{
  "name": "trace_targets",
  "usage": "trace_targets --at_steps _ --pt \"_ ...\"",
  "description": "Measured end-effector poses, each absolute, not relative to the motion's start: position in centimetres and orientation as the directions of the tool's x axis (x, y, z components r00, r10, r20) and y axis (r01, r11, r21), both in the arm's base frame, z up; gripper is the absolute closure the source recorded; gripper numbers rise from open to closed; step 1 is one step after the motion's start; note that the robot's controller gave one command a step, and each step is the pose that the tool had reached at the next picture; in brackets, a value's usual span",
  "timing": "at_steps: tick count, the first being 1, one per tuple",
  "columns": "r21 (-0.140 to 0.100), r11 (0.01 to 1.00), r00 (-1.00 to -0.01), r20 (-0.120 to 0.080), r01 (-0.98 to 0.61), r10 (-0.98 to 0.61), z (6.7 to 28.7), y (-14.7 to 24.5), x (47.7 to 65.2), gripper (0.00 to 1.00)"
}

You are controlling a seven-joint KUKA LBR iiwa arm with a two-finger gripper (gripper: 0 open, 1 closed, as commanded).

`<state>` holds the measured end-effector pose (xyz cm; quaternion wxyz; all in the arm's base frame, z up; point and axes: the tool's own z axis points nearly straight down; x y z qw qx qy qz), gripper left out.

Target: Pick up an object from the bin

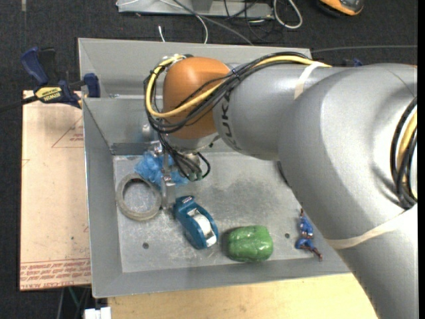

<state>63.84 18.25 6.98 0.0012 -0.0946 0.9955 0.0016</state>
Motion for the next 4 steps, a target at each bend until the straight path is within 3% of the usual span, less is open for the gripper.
trace_targets --at_steps 1,2,3,4 --pt "0.001 0.965 -0.965 -0.008 -0.262 -0.262 10.8 15.7 65.6 0.0" --pt "0.008 0.997 -0.997 -0.004 -0.076 -0.076 10.0 24.9 64.9 0.0" --pt "0.004 1.0 -1.0 -0.007 0.006 0.006 7.0 22.3 64.3 0.0" --pt "0.007 0.992 -0.992 -0.007 0.128 0.128 7.0 23.5 63.5 1.0"
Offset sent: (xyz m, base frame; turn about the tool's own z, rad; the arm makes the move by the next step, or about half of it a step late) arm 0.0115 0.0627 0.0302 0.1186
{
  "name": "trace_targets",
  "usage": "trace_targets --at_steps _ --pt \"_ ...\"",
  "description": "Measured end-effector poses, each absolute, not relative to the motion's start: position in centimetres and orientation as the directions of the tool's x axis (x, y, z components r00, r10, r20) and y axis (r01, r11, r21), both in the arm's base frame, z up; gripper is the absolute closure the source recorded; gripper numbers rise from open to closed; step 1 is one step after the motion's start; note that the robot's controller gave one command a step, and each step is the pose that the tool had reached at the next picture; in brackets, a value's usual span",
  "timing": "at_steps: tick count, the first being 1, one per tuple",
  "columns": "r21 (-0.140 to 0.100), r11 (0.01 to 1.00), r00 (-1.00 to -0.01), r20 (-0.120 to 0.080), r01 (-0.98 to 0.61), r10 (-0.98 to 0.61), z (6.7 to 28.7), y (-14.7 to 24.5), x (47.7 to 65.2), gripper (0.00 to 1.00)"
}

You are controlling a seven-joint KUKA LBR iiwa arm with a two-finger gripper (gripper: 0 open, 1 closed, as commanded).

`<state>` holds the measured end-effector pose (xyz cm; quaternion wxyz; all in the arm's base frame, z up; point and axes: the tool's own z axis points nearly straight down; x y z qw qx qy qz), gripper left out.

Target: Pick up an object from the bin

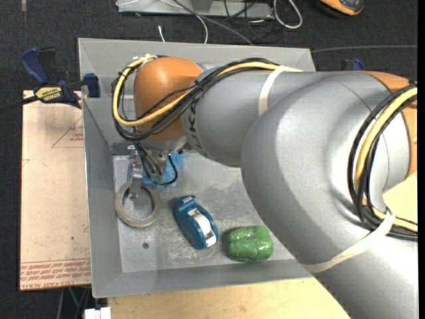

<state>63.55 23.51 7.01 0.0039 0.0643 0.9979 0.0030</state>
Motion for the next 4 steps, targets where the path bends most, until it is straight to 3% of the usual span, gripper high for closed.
trace_targets --at_steps 3,4 --pt "0.005 0.992 -0.992 -0.007 0.127 0.128 7.4 23.5 63.5 1.0" --pt "0.005 0.992 -0.992 -0.007 0.128 0.128 8.5 23.4 63.5 1.0"
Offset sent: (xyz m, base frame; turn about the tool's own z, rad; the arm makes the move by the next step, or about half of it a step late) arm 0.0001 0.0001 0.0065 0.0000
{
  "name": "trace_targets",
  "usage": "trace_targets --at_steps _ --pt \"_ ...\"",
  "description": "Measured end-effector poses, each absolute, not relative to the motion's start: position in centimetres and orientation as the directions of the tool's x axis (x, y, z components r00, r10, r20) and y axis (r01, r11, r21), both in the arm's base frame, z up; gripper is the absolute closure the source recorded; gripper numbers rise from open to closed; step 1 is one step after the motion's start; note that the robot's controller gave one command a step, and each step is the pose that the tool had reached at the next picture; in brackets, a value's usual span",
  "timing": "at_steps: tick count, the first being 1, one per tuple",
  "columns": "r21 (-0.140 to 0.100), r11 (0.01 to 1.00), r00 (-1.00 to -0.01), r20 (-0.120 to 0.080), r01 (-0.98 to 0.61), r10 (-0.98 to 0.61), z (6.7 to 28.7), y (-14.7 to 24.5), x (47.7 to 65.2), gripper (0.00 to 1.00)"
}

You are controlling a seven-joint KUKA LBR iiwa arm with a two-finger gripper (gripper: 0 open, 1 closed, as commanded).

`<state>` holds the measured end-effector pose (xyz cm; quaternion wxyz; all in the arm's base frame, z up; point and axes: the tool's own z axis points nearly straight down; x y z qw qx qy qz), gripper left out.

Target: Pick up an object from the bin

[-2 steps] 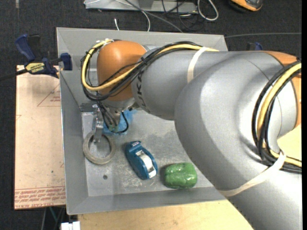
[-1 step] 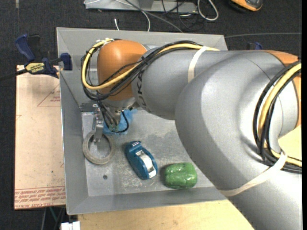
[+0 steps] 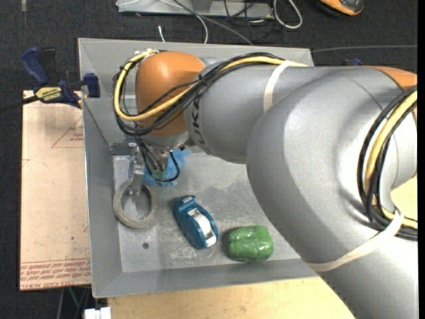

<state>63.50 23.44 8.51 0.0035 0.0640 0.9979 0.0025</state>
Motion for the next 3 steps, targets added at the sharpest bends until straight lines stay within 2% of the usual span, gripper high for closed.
trace_targets --at_steps 2,3 --pt "0.007 0.992 -0.992 -0.009 0.128 0.128 10.1 23.5 63.5 1.0" --pt "0.006 0.992 -0.992 -0.005 0.128 0.128 12.2 23.4 63.4 1.0"
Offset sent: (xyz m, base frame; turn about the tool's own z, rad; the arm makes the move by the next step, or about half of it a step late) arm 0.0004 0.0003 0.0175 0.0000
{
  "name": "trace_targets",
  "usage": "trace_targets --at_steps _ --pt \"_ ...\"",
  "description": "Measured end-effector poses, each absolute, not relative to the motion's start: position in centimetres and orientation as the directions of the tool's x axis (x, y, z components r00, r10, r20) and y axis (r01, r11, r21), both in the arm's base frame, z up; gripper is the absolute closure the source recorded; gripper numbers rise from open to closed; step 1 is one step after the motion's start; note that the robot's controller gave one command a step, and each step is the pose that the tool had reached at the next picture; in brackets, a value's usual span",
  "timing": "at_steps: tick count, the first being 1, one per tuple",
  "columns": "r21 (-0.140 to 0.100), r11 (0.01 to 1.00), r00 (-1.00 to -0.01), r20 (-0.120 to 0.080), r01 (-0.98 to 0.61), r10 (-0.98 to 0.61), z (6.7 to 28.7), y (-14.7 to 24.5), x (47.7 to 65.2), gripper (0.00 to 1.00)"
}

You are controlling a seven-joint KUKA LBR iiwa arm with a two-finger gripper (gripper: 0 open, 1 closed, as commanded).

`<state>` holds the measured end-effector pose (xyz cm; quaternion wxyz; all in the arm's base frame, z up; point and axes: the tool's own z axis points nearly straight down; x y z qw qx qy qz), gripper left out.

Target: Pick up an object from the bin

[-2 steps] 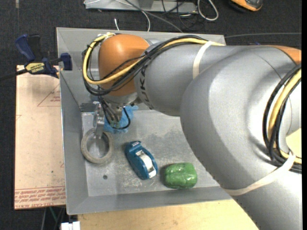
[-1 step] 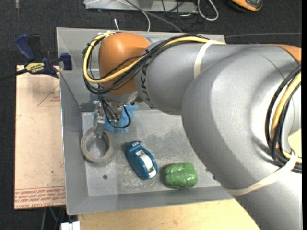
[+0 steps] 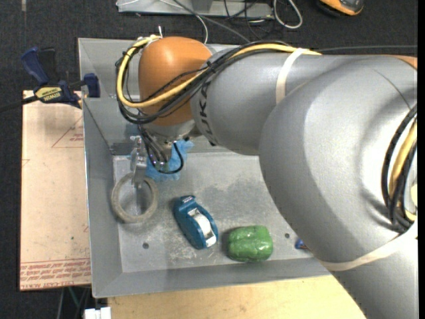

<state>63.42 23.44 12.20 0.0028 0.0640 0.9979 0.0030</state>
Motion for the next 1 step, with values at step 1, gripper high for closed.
trace_targets --at_steps 1 --pt "0.009 0.992 -0.992 -0.01 0.128 0.128 14.08 23.47 63.52 1.0"
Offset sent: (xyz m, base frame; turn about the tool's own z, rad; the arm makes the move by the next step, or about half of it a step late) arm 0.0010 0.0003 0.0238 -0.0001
